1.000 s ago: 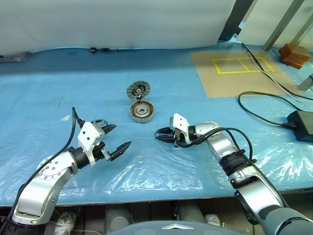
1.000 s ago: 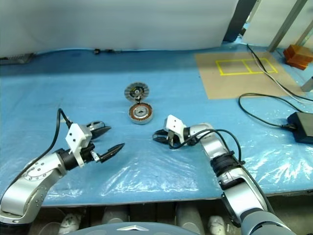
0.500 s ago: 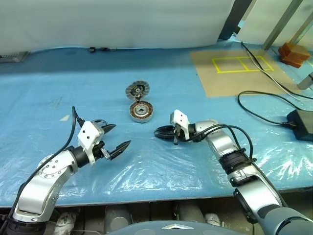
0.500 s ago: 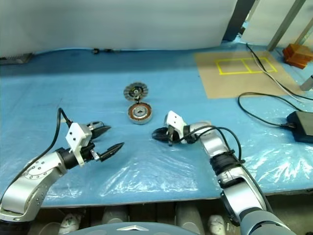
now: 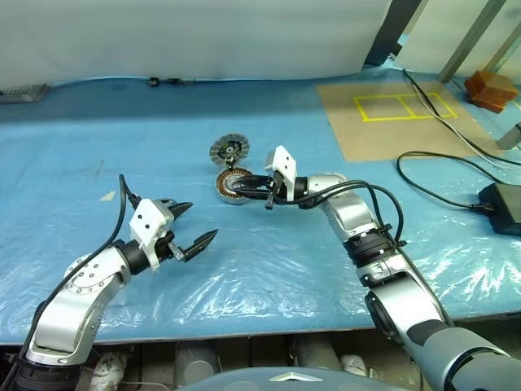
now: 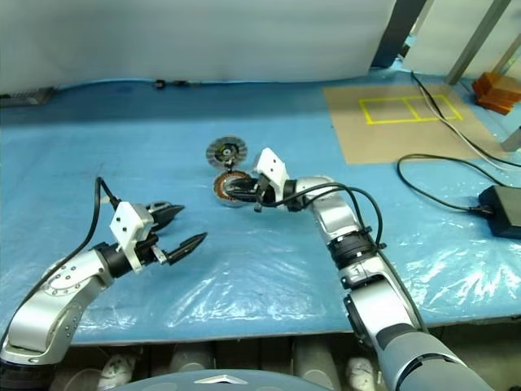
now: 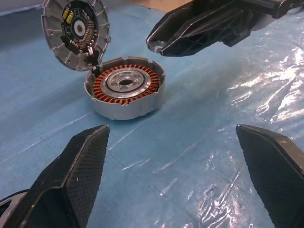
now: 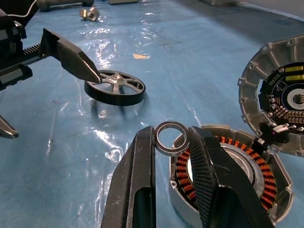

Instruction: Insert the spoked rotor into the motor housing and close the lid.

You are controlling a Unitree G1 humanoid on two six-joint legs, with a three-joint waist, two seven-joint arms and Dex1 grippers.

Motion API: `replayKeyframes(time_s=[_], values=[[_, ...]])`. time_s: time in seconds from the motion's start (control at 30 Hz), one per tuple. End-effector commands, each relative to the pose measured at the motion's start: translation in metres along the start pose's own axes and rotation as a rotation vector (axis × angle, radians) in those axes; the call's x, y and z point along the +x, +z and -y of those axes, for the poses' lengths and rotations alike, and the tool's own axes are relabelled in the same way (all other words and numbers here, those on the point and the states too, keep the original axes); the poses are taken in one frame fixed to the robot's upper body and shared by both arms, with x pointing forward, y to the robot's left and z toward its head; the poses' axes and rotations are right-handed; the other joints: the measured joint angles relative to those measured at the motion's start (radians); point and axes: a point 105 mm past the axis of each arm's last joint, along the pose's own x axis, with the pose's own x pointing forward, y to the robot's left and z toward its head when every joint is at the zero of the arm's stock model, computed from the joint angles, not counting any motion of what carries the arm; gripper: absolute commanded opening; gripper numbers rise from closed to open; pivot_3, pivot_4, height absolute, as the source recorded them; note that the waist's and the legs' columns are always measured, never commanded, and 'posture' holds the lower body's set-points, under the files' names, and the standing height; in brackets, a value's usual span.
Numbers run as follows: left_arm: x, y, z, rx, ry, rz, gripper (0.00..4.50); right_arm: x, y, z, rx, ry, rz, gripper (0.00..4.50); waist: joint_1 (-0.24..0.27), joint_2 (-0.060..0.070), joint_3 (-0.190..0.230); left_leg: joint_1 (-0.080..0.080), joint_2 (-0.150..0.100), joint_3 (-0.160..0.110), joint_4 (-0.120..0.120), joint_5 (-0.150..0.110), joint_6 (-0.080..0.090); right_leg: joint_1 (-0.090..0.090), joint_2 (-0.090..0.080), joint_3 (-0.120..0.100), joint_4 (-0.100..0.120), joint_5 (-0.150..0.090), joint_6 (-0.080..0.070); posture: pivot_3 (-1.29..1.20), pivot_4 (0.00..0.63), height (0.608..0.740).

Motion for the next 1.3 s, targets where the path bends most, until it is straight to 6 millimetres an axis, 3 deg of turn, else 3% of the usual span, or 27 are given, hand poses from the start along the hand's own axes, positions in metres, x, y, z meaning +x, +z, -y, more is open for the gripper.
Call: replayKeyframes(time_s=[0.03,0.2,0.4,0.67,0.83,0.97,1.1,1.3], values=[[0.0,0.009,0.004,0.029,0.001,0.029,4.5,-0.019,0.003,0.004,-0.027,0.016,-0.007,0.64,0.003,0.0,0.0,0.0,0.0,0.0,0.0,0.0,0.0,0.0,0.0,0.0,0.0,0.0,0.0,0.0,0.15,0.74],[-0.002,0.008,0.006,0.028,0.006,0.024,4.5,-0.048,-0.031,-0.007,-0.013,0.046,-0.121,0.64,0.005,0.0,0.0,-0.001,0.0,0.0,-0.001,0.0,0.0,0.001,0.0,-0.002,-0.002,0.0,0.0,0.0,0.15,0.74],[0.0,0.011,0.005,0.029,-0.015,0.021,4.5,-0.044,-0.072,-0.001,0.006,-0.053,-0.206,0.64,-0.018,0.0,0.0,-0.001,0.0,0.001,-0.002,0.0,0.0,0.001,0.001,0.001,-0.001,0.0,0.0,0.0,0.15,0.74],[0.001,0.011,0.004,0.033,-0.03,0.011,4.5,-0.049,-0.089,0.005,-0.034,-0.107,-0.259,0.64,-0.016,0.0,0.0,0.0,0.0,0.0,0.001,0.0,0.0,0.001,0.0,0.0,0.0,0.0,-0.001,0.0,0.15,0.74],[-0.001,0.012,0.006,0.03,-0.03,0.004,4.5,-0.049,-0.081,-0.001,-0.047,-0.064,-0.234,2.22,-0.016,0.0,0.0,0.0,0.0,0.001,0.001,0.0,0.0,0.001,0.0,0.0,-0.001,0.0,-0.001,0.0,0.15,0.74],[-0.004,0.01,0.004,0.034,-0.023,-0.011,4.5,-0.045,-0.062,-0.007,-0.058,-0.012,-0.186,2.22,-0.016,0.0,0.0,-0.001,0.0,0.001,0.0,0.0,0.001,0.0,0.0,0.0,-0.001,0.0,-0.001,0.0,0.15,0.74],[-0.007,0.011,0.0,0.03,-0.01,-0.007,4.5,-0.039,-0.034,0.0,-0.106,-0.03,-0.117,2.22,-0.018,0.0,0.0,0.0,0.0,0.001,0.0,0.0,0.001,0.0,0.0,0.0,-0.001,0.0,-0.001,0.0,0.15,0.74],[-0.007,0.008,-0.005,0.016,0.006,-0.013,4.5,-0.019,0.007,0.002,-0.182,0.051,-0.056,2.22,-0.018,0.001,0.0,0.0,0.0,0.001,0.0,0.0,0.001,0.0,0.0,0.0,-0.001,0.0,-0.001,0.0,0.15,0.74]])
